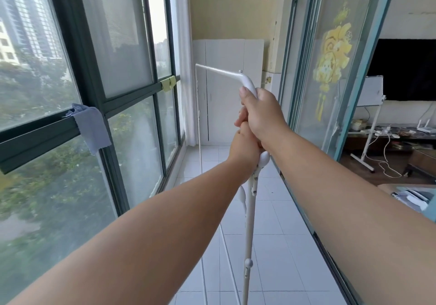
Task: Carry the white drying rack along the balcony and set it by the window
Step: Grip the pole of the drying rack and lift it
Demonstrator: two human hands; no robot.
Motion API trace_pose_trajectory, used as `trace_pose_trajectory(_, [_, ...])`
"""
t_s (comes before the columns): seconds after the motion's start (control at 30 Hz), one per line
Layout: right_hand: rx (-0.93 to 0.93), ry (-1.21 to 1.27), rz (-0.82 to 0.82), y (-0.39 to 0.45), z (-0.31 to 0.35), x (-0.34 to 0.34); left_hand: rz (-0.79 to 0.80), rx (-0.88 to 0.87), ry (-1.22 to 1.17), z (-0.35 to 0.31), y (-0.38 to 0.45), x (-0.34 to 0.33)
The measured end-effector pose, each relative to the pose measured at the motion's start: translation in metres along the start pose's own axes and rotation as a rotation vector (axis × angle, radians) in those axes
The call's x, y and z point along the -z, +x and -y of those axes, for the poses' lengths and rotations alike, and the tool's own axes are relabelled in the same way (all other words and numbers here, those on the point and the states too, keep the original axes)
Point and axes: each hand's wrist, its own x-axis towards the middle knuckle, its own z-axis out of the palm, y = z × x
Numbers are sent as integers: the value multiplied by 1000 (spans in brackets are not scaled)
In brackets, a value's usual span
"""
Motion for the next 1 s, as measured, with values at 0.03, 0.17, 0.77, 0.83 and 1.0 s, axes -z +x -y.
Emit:
trace_pose_trajectory(0.03, [2, 9, 9, 4, -2, -3, 10, -9, -13, 1, 5, 3])
trace_pose_trajectory(0.17, [26, -1, 11, 22, -10, -19, 54, -34, -62, 5, 30, 14])
trace_pose_trajectory(0.77, [-177, 196, -136, 53, -150, -96, 118, -91, -60, 1, 202, 86])
trace_pose_trajectory(0.83, [-222, 12, 35, 52, -188, -119, 114, -83, -70, 5, 222, 84])
trace_pose_trajectory(1.0, [-214, -273, -6, 105, -225, -144, 99, -62, -63, 19, 277, 74])
